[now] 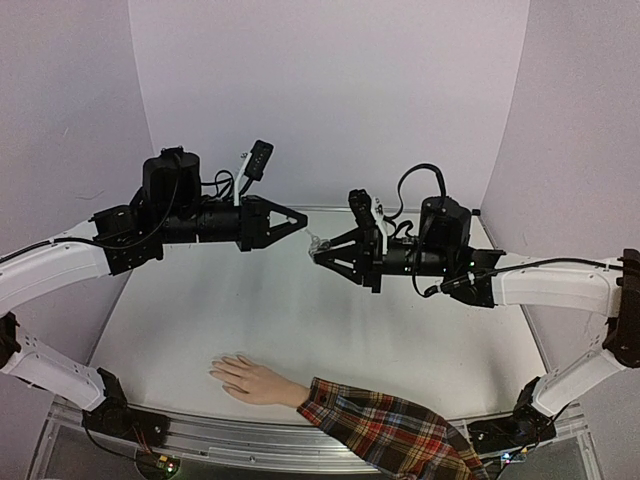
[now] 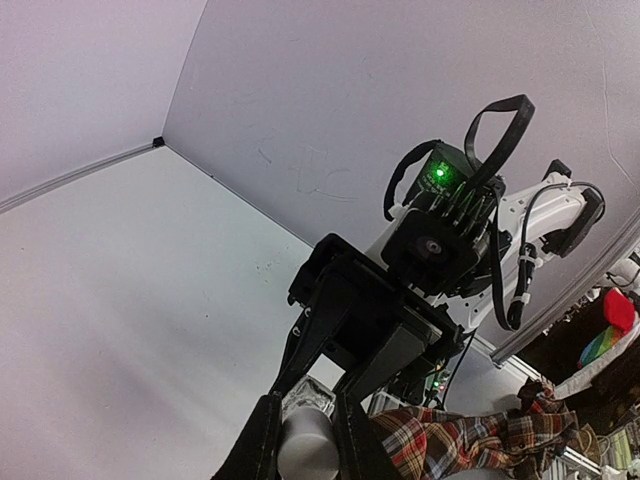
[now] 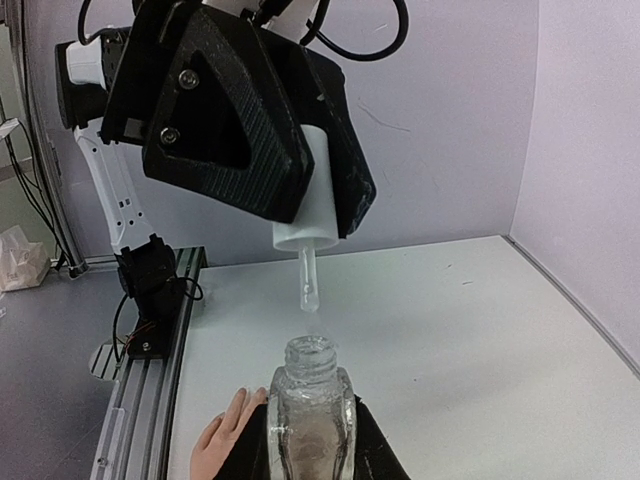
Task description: Paint the nails
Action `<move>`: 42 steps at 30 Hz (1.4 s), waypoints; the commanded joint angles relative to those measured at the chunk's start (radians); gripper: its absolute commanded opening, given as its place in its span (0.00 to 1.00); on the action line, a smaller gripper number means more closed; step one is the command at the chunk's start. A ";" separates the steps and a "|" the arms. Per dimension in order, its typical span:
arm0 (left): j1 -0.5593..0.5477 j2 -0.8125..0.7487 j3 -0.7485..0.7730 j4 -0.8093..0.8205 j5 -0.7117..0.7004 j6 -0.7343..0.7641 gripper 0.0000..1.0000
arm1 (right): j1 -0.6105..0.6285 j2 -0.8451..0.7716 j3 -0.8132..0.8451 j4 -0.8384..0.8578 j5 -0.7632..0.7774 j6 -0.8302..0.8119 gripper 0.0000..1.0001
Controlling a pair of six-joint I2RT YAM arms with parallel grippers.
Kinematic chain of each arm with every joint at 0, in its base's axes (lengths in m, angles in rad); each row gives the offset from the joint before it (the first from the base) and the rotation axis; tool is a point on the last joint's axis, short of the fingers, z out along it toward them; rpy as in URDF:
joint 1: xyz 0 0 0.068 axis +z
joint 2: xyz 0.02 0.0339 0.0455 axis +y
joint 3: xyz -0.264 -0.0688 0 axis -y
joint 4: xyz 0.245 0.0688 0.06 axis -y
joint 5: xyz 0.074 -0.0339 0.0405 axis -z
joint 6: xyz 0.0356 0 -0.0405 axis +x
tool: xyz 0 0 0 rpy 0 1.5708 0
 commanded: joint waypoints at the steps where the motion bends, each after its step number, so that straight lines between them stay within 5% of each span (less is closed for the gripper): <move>1: 0.006 -0.031 0.030 0.037 -0.006 0.009 0.00 | 0.002 0.002 0.025 0.056 0.016 0.004 0.00; 42: 0.005 0.020 0.047 -0.026 0.001 0.023 0.00 | 0.002 0.032 0.065 0.058 -0.021 0.013 0.00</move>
